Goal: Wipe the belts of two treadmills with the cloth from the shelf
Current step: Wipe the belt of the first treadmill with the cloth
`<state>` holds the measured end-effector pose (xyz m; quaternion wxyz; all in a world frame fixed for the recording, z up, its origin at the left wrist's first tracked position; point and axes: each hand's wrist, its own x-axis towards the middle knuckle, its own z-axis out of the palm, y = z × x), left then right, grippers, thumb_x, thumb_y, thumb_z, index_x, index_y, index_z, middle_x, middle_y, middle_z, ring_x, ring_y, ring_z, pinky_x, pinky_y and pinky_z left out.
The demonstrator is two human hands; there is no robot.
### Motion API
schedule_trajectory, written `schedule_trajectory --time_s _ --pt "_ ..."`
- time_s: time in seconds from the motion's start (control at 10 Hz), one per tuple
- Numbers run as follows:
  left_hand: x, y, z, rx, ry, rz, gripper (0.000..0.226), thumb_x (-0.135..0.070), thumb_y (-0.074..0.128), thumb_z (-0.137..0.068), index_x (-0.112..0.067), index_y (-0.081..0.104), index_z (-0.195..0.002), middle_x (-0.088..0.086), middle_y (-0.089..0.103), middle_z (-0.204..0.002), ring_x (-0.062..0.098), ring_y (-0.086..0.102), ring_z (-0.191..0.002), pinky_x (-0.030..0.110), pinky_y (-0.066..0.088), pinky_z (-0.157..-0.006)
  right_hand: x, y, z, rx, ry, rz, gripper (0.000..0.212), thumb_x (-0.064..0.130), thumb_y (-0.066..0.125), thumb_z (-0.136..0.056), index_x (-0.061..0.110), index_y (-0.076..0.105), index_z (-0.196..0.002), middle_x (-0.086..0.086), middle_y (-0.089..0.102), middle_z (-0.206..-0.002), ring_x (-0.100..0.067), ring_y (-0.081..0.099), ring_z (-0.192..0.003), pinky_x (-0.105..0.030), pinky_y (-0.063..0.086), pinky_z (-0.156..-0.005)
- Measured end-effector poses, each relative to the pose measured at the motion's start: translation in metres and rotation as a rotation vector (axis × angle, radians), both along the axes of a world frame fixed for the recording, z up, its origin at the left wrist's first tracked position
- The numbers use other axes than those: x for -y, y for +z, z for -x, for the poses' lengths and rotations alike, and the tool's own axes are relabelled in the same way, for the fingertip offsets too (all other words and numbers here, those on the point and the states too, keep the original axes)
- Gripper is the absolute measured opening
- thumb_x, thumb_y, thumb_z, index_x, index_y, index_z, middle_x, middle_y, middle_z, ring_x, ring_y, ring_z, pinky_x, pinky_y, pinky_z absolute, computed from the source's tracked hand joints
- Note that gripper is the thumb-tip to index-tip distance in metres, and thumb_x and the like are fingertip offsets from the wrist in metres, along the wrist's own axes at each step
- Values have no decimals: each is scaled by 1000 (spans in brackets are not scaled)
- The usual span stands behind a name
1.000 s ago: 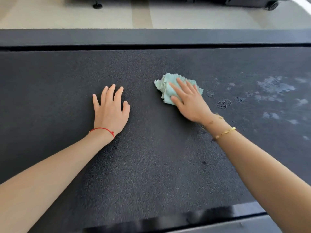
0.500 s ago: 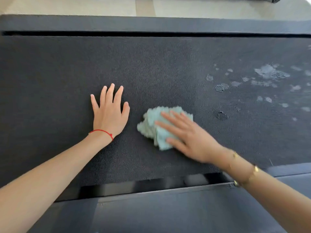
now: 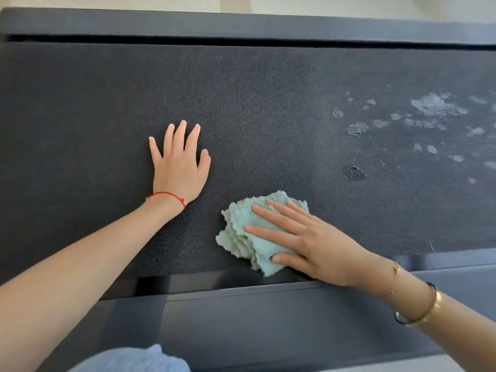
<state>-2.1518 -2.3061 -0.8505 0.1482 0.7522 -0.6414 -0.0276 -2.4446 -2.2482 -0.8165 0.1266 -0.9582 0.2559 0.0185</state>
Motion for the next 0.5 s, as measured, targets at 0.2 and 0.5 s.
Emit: schedule_trajectory --time_s 0.2,0.5 --pt "-1 0 1 12 -2 -14 56 -37 33 -103 -19 26 -155 8 20 -163 27 10 -152 60 4 -120 54 -12 -3 58 -382 42 61 62 14 -99 36 19 -154 2 11 -164 -25 4 -151 -50 10 -121" --pt "0 1 1 21 4 -21 56 -37 32 -103 -20 25 -156 8 19 -164 27 10 -152 59 3 -120 20 -11 -3 101 -158 49 53 47 31 -104 30 25 -154 1 13 -163 -22 11 -151 -40 6 -123"
